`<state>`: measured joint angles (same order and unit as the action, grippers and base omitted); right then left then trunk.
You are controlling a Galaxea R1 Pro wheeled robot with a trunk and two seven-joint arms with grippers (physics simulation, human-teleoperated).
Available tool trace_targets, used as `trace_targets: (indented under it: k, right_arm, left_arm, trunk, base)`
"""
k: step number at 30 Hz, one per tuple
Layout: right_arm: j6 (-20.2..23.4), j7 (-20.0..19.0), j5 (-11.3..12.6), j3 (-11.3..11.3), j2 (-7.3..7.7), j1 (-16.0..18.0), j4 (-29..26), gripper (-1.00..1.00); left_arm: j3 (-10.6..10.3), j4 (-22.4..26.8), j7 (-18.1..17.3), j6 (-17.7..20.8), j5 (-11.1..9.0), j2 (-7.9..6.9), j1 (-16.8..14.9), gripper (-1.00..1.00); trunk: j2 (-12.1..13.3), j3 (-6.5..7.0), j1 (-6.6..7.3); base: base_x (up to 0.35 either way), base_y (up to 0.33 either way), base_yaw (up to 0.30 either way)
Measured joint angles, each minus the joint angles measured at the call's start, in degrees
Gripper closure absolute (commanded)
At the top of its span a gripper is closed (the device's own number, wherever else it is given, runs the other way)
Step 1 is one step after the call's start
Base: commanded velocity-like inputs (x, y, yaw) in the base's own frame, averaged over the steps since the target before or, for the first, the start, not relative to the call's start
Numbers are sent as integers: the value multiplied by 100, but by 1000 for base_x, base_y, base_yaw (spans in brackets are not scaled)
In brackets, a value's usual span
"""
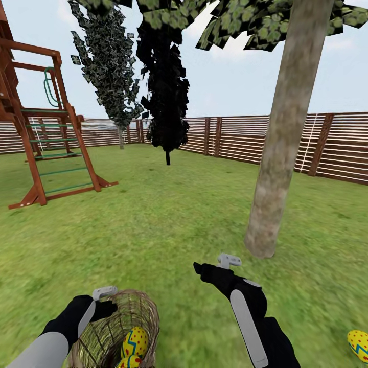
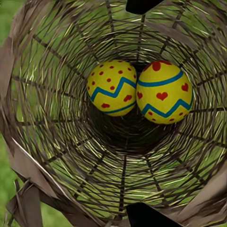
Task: Take the three Easter eggs out of the wicker basket on the lawn in the garden, then place them on the lawn next to a single tree (choose any tree) so that all three eggs are next to the same tree and none are left in the basket.
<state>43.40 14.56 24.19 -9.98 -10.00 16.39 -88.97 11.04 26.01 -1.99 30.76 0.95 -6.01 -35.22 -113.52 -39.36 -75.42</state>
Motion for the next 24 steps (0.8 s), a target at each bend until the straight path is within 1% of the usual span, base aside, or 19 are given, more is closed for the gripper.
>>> trace_targets:
  k: [13, 24]
  right_arm:
    - [5, 4, 1, -9, 0, 0, 0, -100]
    - [14, 2, 8, -9, 0, 0, 0, -100]
  left_arm:
    - [-26, 0, 0, -30, 0, 6, 0, -100]
    - [-35, 0, 0, -32, 1, 9, 0, -100]
  trunk:
    - [-521, -239, -286]
    - [-963, -529, -527]
  base:
    - [0, 0, 0]
    - [0, 0, 0]
